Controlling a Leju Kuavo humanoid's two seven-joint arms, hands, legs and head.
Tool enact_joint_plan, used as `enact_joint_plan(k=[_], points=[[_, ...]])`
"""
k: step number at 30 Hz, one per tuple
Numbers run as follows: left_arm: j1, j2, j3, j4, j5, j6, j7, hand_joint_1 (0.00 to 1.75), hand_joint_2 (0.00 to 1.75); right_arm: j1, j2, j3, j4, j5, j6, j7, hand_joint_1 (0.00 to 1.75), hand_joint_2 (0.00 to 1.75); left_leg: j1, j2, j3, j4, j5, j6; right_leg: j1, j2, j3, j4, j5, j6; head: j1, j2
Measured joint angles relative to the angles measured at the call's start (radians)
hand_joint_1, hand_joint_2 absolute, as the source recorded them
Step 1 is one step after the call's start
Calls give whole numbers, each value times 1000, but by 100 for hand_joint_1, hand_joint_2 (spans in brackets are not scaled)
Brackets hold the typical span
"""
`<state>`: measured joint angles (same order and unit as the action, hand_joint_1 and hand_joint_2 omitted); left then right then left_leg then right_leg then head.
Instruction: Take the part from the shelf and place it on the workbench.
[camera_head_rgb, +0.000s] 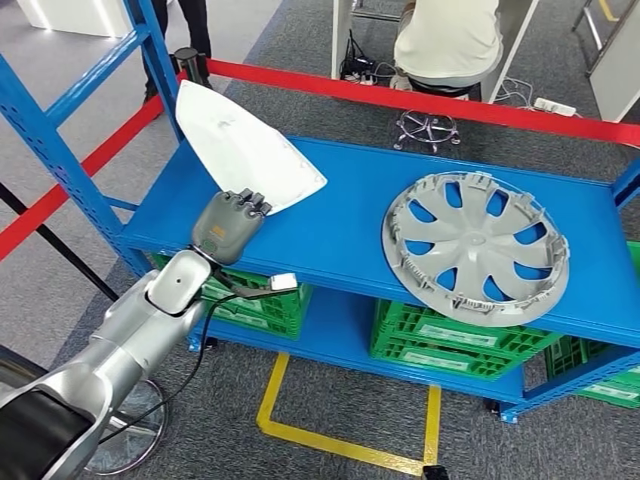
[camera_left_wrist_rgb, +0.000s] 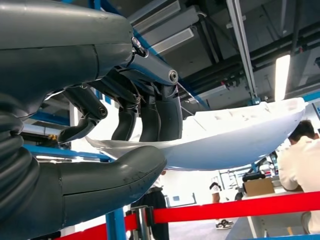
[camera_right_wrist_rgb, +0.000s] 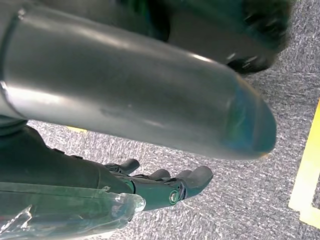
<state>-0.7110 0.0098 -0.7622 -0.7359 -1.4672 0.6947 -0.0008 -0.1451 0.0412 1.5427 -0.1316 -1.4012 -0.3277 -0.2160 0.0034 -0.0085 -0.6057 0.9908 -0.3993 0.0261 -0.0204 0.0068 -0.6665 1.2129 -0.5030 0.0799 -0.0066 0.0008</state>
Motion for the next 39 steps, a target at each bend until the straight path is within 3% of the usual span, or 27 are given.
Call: enact_joint_plan(k=[1, 3, 7, 8, 10, 12, 13, 14, 15, 16, 18, 20, 22, 23, 25, 27, 28, 29, 31, 33, 34, 35, 37, 38, 39], points=[[-1, 0, 0, 0, 0, 0, 0, 175, 175, -2, 0, 0, 0, 0, 0, 1, 0, 0, 2, 0, -2, 2, 1, -6, -1, 0, 40, -68, 20, 5, 0, 0], [-3, 0, 1, 0, 0, 0, 0, 175, 175, -6, 2, 0, 0, 0, -1, 2, 0, 0, 1, -1, -9, 8, 5, -20, -2, 4, 93, -159, 40, 1, 3, 0], [-5, 1, 2, 0, 0, 2, 0, 175, 175, -9, 5, 0, 0, 0, -4, 6, 0, 0, -1, -3, -23, 18, 8, -42, 0, 7, 85, -168, 48, -34, 2, 0], [-5, 1, 2, 0, 0, 2, 0, 175, 175, -9, 5, 0, 0, 0, -4, 7, 0, 0, 0, -2, -34, 39, -14, -46, -1, 6, 78, -169, 54, -45, 1, 0], [-5, 1, 3, 0, 0, 2, 0, 175, 175, -11, 5, 0, 0, 0, -5, 7, 0, 0, 1, -2, -75, 142, -94, -54, 0, 4, 59, -170, 69, -62, -3, 0], [-4, 0, 3, 0, 0, 2, 0, 175, 175, -11, 4, 0, 0, 0, -5, 7, 0, 0, 2, -2, -115, 272, -162, -57, 2, 3, 39, -169, 83, -67, -4, 0], [-3, 0, 3, 0, 0, 3, 0, 175, 175, -11, 4, 1, 0, 0, -5, 7, 0, 0, 2, -2, -118, 303, -168, -56, 3, 2, 29, -169, 91, -67, -4, 0], [-3, 0, 3, 0, -1, 3, 0, 175, 175, -11, 4, 1, 0, 0, -6, 7, 0, 0, 2, -2, -104, 299, -156, -53, 4, 2, 20, -169, 99, -66, -4, 0], [-4, 0, 3, 0, -1, 3, 0, 175, 175, -11, 4, 1, 0, 0, -6, 7, 0, 0, 1, -2, -72, 259, -130, -50, 5, 3, 11, -169, 107, -65, -5, 0], [-5, 0, 3, 0, -1, 3, 0, 175, 175, -12, 4, 1, 0, 0, -7, 7, 0, 0, 1, -2, -27, 196, -106, -46, 6, 3, 4, -169, 114, -63, -5, 0], [-11, -1, 4, 0, -2, 3, 0, 175, 175, -14, 4, 1, 0, 0, -7, 6, 0, 0, -2, -3, 52, 70, -86, -39, 9, 3, -9, -170, 130, -54, -4, 0], [-15, -2, 5, 0, -2, 4, 0, 175, 175, -15, 4, 2, 0, 0, -7, 4, 0, 0, -7, -4, 73, 17, -86, -33, 9, 3, -18, -177, 150, -40, -5, 0], [-13, -1, 5, 0, -2, 4, 0, 175, 175, -11, 4, 5, 0, 0, -7, 3, 0, 0, -8, -3, 60, 10, -69, -22, 4, 3, -26, -183, 159, -27, -7, 0], [-11, -1, 5, 0, -2, 4, 0, 175, 175, -9, 4, 7, 0, 0, -7, 3, 0, 0, -7, -2, 52, 7, -58, -15, 3, 2, -34, -172, 140, -23, -5, 0], [-11, -1, 5, 0, -2, 4, 0, 175, 175, -8, 4, 9, 0, 0, -8, 1, 0, 0, -5, -1, 32, 5, -37, -4, 3, 1, -62, -85, 53, -17, -3, 0], [-10, -1, 5, 0, -2, 4, -1, 175, 175, -9, 4, 9, 0, 0, -11, 0, 0, 0, -7, 0, 7, 5, -16, 0, 5, 1, -90, 47, -28, -15, -1, 0], [-9, -1, 5, 0, -2, 4, -2, 175, 175, -10, 4, 10, 0, 0, -12, 1, 0, 0, -9, 0, -7, 6, -6, 1, 6, 1, -91, 90, -39, -15, -2, 0], [-8, -1, 5, 0, -1, 4, -3, 175, 175, -10, 4, 10, 0, 0, -13, 1, 0, 0, -10, 0, -20, 6, 5, 1, 8, 1, -76, 100, -27, -16, -2, 0], [-7, 0, 6, 0, 0, 4, -5, 175, 175, -11, 4, 10, 0, 0, -16, 3, 0, 0, -10, 0, -45, 7, 26, -3, 12, 1, 5, 20, 19, -23, -2, 0], [-8, 0, 7, 0, 0, 4, -8, 175, 175, -14, 3, 10, 0, 0, -18, 5, 0, 0, -11, 0, -61, 8, 44, -10, 18, 1, 107, -118, 16, -32, -3, 0], [-9, 0, 8, 0, 1, 4, -9, 175, 175, -14, 3, 10, 0, 0, -19, 5, 0, 0, -11, 0, -65, 7, 54, -16, 22, 2, 135, -165, 5, -36, -3, 0], [-10, -1, 8, 1, 1, 4, -10, 175, 175, -14, 2, 10, 0, -1, -20, 5, 0, 0, -10, 0, -67, 5, 63, -22, 25, 3, 146, -188, -3, -41, -2, 0], [-10, -2, 8, 1, 1, 4, -12, 175, 175, -13, 2, 10, 0, -1, -22, 5, 0, 0, -9, 0, -71, 0, 77, -34, 25, 2, 132, -198, 15, -54, 0, 0], [-11, -2, 8, 2, 1, 4, -12, 175, 175, -13, 2, 10, 0, -1, -22, 5, 0, 0, -9, 0, -78, 6, 64, -40, 22, 1, 126, -201, 26, -62, -1, 0], [-11, -2, 8, 2, 1, 4, -12, 175, 175, -13, 2, 10, 0, -1, -22, 5, 0, 0, -9, 0, -90, 31, 32, -46, 19, -1, 116, -205, 40, -69, -4, 0]])
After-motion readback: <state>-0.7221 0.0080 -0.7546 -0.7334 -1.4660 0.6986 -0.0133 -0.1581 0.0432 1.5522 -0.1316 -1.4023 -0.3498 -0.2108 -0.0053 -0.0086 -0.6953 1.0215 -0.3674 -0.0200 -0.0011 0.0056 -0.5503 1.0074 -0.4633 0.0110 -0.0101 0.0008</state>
